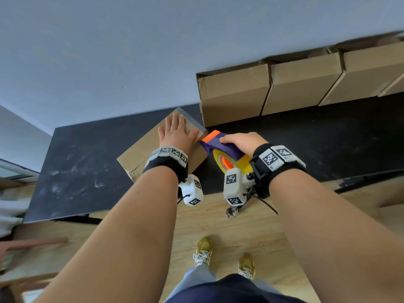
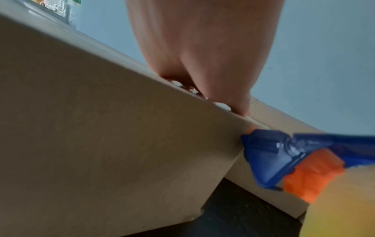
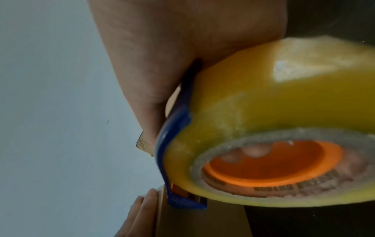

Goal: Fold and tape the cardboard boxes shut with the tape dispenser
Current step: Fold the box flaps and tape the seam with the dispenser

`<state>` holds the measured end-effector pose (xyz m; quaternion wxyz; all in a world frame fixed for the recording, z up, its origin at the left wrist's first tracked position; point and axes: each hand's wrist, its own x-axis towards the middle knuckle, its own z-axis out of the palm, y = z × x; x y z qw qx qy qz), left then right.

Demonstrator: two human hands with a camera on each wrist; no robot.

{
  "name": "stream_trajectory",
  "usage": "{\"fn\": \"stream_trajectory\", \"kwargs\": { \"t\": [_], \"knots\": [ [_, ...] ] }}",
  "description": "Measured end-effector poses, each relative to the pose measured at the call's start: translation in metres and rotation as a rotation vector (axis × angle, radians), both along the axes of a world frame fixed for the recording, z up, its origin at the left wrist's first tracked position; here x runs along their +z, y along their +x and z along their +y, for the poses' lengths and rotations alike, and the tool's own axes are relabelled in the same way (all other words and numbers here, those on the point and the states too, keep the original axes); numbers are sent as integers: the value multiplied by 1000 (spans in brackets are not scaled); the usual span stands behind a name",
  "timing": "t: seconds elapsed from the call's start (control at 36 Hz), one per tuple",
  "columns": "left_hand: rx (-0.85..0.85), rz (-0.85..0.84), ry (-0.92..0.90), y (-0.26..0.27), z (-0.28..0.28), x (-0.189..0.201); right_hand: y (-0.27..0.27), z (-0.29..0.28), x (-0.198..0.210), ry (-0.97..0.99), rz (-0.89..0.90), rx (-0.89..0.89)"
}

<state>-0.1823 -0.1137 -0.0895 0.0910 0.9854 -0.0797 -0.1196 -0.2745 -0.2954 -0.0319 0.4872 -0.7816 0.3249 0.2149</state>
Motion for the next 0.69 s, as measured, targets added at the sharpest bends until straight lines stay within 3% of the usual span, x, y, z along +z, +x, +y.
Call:
{"fn": "stream_trajectory", "kwargs": {
  "t": [0.31, 0.44, 0.69],
  "knots": [
    [-4, -27, -16, -2, 1, -5, 10, -13, -3, 123, 31, 34],
    [-1, -31, -24, -3, 1, -5, 12, -14, 5, 192, 26, 168],
    [4, -30, -27, -6, 0, -5, 11, -15, 14, 123, 14, 270]
  ]
}}
